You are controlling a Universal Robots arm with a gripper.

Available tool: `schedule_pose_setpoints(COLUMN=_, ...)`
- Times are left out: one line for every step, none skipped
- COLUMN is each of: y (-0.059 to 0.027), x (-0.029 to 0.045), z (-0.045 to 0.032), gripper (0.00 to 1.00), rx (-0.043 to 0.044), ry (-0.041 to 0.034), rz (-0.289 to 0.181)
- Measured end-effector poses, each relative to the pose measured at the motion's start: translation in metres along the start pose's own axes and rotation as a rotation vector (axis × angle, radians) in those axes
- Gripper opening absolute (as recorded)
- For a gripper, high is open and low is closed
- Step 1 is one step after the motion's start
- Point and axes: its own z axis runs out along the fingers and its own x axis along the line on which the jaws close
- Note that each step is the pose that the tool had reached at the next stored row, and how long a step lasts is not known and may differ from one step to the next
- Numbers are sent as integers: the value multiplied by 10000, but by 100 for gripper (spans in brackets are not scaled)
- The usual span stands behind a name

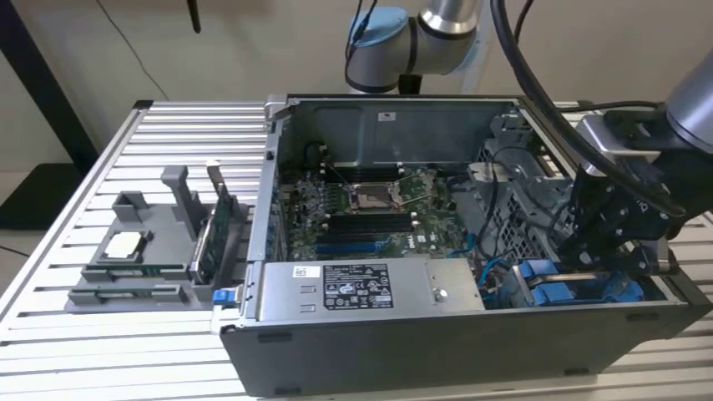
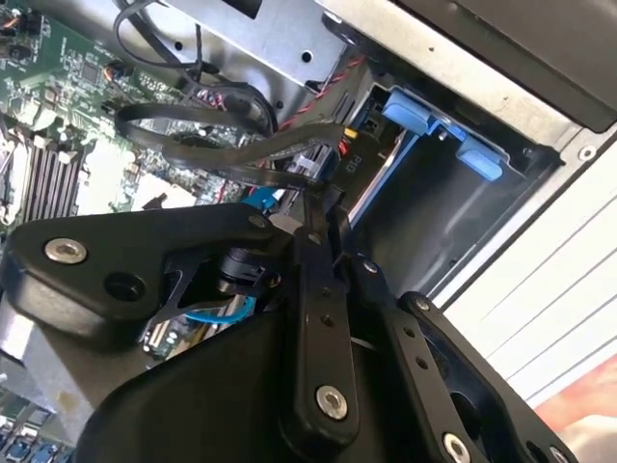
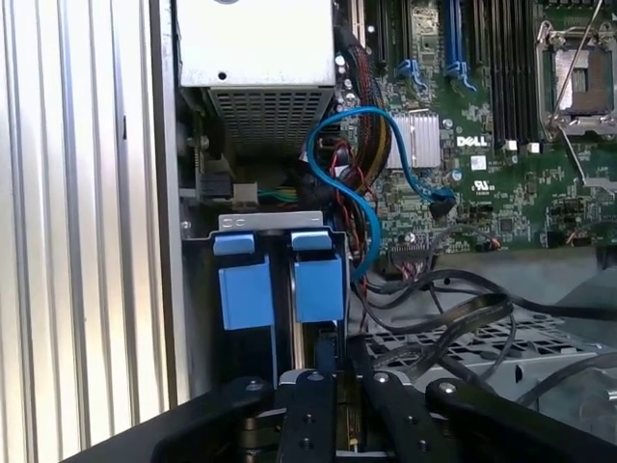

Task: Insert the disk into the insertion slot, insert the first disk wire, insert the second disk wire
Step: 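Insert the second disk wire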

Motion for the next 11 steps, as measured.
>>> schedule_pose_setpoints(y=1, x=-2, z=-14, gripper=17, rx=-6, ry=-8, rz=0)
schedule_pose_setpoints(y=4, x=-6, z=-56, gripper=24, rx=-7, ry=-9, rz=0)
schedule_pose_setpoints(y=8, x=-12, z=-101, gripper=24, rx=-7, ry=-5, rz=1)
schedule_pose_setpoints(y=11, x=-18, z=-149, gripper=24, rx=-7, ry=-4, rz=1)
schedule_pose_setpoints(y=15, x=-22, z=-192, gripper=24, rx=-7, ry=-6, rz=1)
schedule_pose_setpoints(y=19, x=-28, z=-231, gripper=24, rx=-7, ry=-5, rz=1)
schedule_pose_setpoints(y=20, x=-28, z=-239, gripper=24, rx=-7, ry=-4, rz=1)
schedule_pose_setpoints(y=20, x=-28, z=-241, gripper=24, rx=-7, ry=-5, rz=1)
schedule_pose_setpoints(y=20, x=-29, z=-247, gripper=24, rx=-7, ry=-5, rz=1)
schedule_pose_setpoints(y=21, x=-30, z=-253, gripper=24, rx=-7, ry=-4, rz=1)
schedule_pose_setpoints(y=21, x=-30, z=-258, gripper=24, rx=-7, ry=-5, rz=1)
